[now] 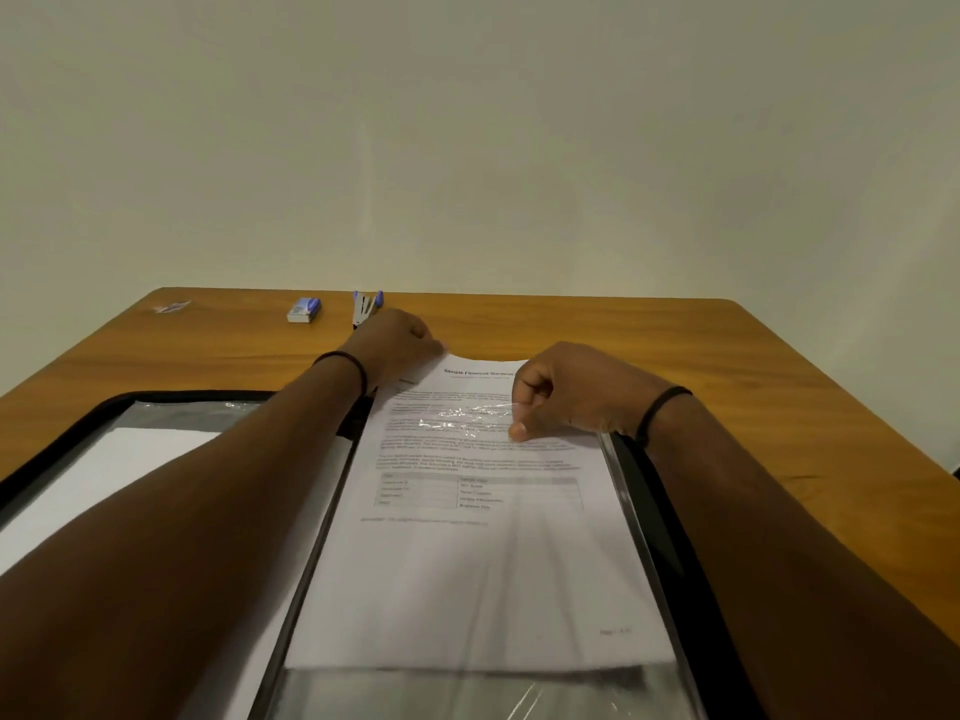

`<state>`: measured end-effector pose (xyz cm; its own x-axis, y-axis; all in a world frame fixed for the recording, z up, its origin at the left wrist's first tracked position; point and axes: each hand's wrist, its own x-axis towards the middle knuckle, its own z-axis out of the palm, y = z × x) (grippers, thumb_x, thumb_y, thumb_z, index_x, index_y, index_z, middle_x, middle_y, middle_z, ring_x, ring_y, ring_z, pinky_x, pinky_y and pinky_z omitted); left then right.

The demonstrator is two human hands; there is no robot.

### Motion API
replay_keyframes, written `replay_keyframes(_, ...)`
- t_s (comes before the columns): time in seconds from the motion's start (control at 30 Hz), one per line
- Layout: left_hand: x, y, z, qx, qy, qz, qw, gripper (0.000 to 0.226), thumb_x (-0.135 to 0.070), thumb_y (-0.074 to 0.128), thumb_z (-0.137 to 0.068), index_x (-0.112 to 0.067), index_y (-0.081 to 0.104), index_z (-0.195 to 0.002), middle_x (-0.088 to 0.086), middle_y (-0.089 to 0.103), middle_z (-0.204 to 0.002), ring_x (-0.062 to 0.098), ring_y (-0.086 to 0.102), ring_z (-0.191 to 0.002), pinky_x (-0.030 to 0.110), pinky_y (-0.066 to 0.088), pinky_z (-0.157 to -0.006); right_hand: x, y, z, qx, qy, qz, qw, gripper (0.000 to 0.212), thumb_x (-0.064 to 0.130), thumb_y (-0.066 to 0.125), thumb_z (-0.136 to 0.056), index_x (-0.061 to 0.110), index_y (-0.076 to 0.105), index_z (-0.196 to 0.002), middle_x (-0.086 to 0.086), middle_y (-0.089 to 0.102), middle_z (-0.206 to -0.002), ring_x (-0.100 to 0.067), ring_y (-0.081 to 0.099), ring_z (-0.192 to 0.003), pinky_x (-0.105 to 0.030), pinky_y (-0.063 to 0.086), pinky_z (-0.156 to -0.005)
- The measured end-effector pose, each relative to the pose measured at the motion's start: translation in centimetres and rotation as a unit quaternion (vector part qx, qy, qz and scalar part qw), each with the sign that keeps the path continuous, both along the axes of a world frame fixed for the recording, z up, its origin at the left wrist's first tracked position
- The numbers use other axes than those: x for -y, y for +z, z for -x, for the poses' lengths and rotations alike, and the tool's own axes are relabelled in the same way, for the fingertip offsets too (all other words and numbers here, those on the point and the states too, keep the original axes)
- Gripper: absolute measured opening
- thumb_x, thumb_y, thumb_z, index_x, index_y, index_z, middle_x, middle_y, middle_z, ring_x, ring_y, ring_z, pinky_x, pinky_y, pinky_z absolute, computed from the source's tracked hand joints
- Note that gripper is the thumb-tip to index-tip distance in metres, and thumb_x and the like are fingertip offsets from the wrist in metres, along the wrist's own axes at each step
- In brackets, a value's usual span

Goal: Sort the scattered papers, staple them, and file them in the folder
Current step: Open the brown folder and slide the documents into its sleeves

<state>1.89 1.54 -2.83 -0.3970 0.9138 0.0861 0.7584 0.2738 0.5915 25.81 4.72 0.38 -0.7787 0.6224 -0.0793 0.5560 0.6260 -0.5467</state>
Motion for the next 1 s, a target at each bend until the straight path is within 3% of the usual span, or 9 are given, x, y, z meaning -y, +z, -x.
replay_keyframes(0.13,0.1,1.0,-1.1,-0.164,-0.078,0.043,0.982,0.023,-0.040,0.060,-0.091,-0.024,0.074,-0.082,-0.008,0.070,-0.087,0.016,0.064,-0.086,0.034,0.055,-0.076,0.1,0.4,0.2,-0.023,0.021,0.012,0.999,0.016,0.023,0.086,-0.076,0.017,0.071,-0.076,0.012,0.063,-0.065,0.000,0.053,-0.060,-0.026,0.046,-0.065)
replay_keyframes(0.2,-0.2,1.2,-2.1,-0.128,-0.133,0.049,0.982,0.027,-0.038,0.060,-0.094,-0.015,0.075,-0.091,-0.001,0.072,-0.094,0.020,0.064,-0.086,0.037,0.054,-0.079,0.1,0.5,0.2,-0.028,0.019,0.007,0.999,0.016,0.023,0.086,-0.074,0.019,0.071,-0.076,0.013,0.064,-0.064,0.000,0.054,-0.060,-0.026,0.047,-0.065)
replay_keyframes(0.3,0.0,1.8,-2.9,-0.073,-0.134,0.045,0.987,0.048,-0.047,0.051,-0.100,-0.005,0.070,-0.083,0.002,0.060,-0.072,0.017,0.052,-0.068,0.029,0.039,-0.062,0.1,0.4,0.5,-0.050,0.013,-0.015,0.999,0.018,0.026,0.088,-0.072,0.021,0.071,-0.071,0.017,0.060,-0.059,0.003,0.051,-0.056,-0.023,0.045,-0.063)
replay_keyframes(0.47,1.6,2.5,-3.9,0.053,-0.136,0.070,0.987,0.073,-0.065,0.033,-0.098,-0.012,0.078,-0.076,0.002,0.069,-0.077,0.015,0.060,-0.075,0.028,0.043,-0.076,0.4,-0.3,0.1,-0.078,-0.042,-0.035,0.995,0.020,0.031,0.089,-0.070,0.020,0.072,-0.070,0.009,0.069,-0.069,-0.003,0.058,-0.064,-0.035,0.054,-0.072)
replay_keyframes(0.6,3.2,3.0,-5.1,0.073,-0.148,0.076,0.983,0.080,-0.066,0.026,-0.097,-0.007,0.071,-0.067,0.002,0.069,-0.072,0.013,0.057,-0.068,0.025,0.039,-0.071,0.7,-0.4,0.3,-0.072,-0.086,-0.053,0.992,0.025,0.041,0.090,-0.065,0.028,0.069,-0.066,0.022,0.064,-0.063,-0.005,0.058,-0.070,-0.050,0.052,-0.088)
replay_keyframes(0.7,3.9,3.0,-5.8,0.056,-0.144,0.128,0.980,0.082,-0.082,0.027,-0.082,-0.010,0.058,-0.058,0.010,0.062,-0.075,0.020,0.051,-0.070,0.031,0.039,-0.075,1.4,0.8,0.0,-0.056,-0.122,-0.078,0.988,0.026,0.042,0.088,-0.068,0.023,0.070,-0.073,0.018,0.065,-0.067,-0.006,0.059,-0.077,-0.050,0.044,-0.094)
replay_keyframes(0.77,4.6,3.1,-5.9,0.067,-0.149,0.136,0.977,0.074,-0.080,0.039,-0.080,-0.013,0.061,-0.059,0.008,0.057,-0.068,0.018,0.047,-0.064,0.028,0.039,-0.067,2.0,1.1,0.0,-0.033,-0.136,-0.107,0.984,0.026,0.042,0.086,-0.071,0.023,0.069,-0.075,0.016,0.063,-0.072,-0.008,0.058,-0.082,-0.046,0.036,-0.094)
replay_keyframes(0.87,5.6,2.4,-4.9,0.074,-0.180,0.107,0.975,0.038,-0.044,0.068,-0.090,-0.018,0.068,-0.063,0.001,0.063,-0.064,0.011,0.052,-0.060,0.028,0.045,-0.066,2.8,0.1,0.1,-0.020,-0.174,-0.151,0.973,0.020,0.037,0.083,-0.076,0.024,0.067,-0.077,0.017,0.064,-0.078,-0.012,0.058,-0.091,-0.041,0.032,-0.086)
replay_keyframes(1.0,6.8,1.0,-3.7,-0.122,-0.096,0.077,0.985,0.031,-0.056,0.072,-0.082,-0.025,0.067,-0.084,-0.009,0.067,-0.087,0.013,0.059,-0.090,0.038,0.044,-0.087,3.8,-0.4,-2.2,-0.024,-0.238,-0.138,0.961,0.028,0.041,0.073,-0.084,0.017,0.058,-0.087,0.001,0.064,-0.090,-0.022,0.060,-0.085,-0.035,0.047,-0.071)
